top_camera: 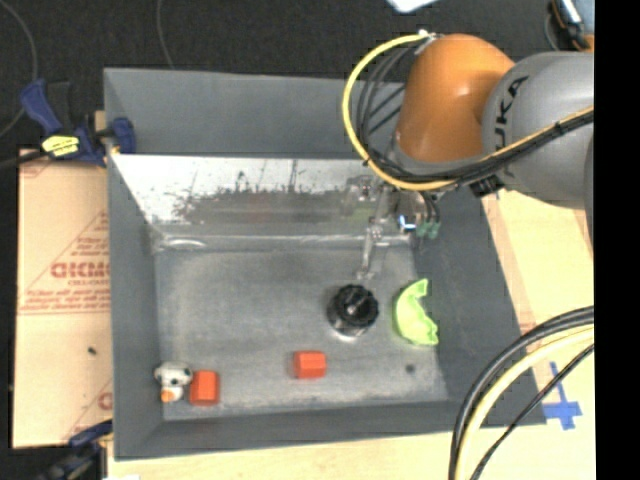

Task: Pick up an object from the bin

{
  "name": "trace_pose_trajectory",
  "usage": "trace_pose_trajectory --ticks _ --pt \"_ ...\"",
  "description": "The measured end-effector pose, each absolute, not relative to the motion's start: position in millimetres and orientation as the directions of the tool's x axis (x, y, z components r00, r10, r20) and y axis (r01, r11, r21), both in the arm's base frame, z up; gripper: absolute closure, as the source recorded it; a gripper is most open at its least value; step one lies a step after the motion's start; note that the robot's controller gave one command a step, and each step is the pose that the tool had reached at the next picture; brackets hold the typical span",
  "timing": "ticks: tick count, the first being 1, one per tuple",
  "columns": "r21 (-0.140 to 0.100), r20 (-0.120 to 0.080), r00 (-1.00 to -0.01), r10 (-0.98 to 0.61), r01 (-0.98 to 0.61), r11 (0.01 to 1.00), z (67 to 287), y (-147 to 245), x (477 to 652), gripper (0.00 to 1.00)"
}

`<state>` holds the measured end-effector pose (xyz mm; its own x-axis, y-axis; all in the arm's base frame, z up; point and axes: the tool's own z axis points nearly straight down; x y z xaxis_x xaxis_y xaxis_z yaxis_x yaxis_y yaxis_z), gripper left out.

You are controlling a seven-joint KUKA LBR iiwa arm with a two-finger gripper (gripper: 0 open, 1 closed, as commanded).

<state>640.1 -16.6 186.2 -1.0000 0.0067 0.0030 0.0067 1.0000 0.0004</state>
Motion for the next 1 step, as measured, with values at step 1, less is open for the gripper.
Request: trace_pose_trajectory --ticks 1 --pt "0.0 -0.005 -1.0 0.007 0.007 1.0 191.5 -16.7 641.2 0.0"
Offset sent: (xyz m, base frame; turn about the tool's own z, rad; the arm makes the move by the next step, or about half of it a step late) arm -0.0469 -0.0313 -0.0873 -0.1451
